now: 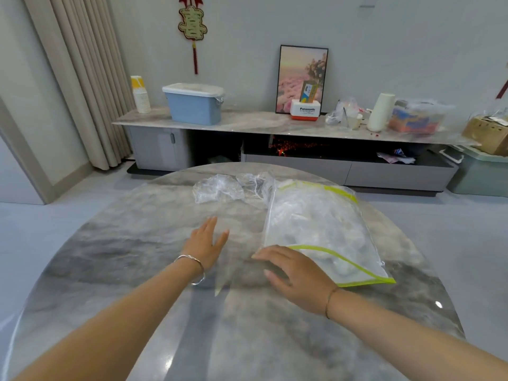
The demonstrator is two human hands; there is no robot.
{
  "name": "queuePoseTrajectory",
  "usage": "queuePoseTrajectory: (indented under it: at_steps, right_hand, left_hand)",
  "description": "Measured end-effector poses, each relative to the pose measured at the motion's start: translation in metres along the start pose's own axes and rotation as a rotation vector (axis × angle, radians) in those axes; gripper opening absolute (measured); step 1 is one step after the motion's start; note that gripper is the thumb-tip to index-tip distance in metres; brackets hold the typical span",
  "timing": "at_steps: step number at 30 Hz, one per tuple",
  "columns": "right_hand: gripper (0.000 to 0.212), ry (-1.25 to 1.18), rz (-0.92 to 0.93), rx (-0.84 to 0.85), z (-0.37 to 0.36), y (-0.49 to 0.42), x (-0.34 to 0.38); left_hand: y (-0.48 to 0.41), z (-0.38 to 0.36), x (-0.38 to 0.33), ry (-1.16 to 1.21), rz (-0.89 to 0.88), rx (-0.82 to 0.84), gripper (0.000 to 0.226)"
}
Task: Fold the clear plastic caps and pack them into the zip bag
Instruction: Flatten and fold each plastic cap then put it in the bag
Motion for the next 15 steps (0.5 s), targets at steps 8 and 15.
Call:
queuePoseTrajectory:
  at_steps: [8, 15]
  right_hand:
    - [0.057, 0.211, -0.299, -0.052, -0.010, -0.166, -0.051]
    - [0.059, 0.509, -0.536, 0.063, -0.039, -0.241, -0.115]
  left_hand:
    - [-0.078, 0.001, 0.050, -0.244, 0.001, 0.049, 0.061]
    - [-0.151, -0.022, 0.056, -0.346, -0.068, 0.006, 0.064]
Point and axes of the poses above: each hand's wrist, its own y-axis away from the middle knuckle, its own z-axis out of the back of the hand, x = y × z, the point moved 3 cm from there along -y, towards the middle knuckle, and after that the axes turned 6 degrees about -z, right-handed, at the moved point
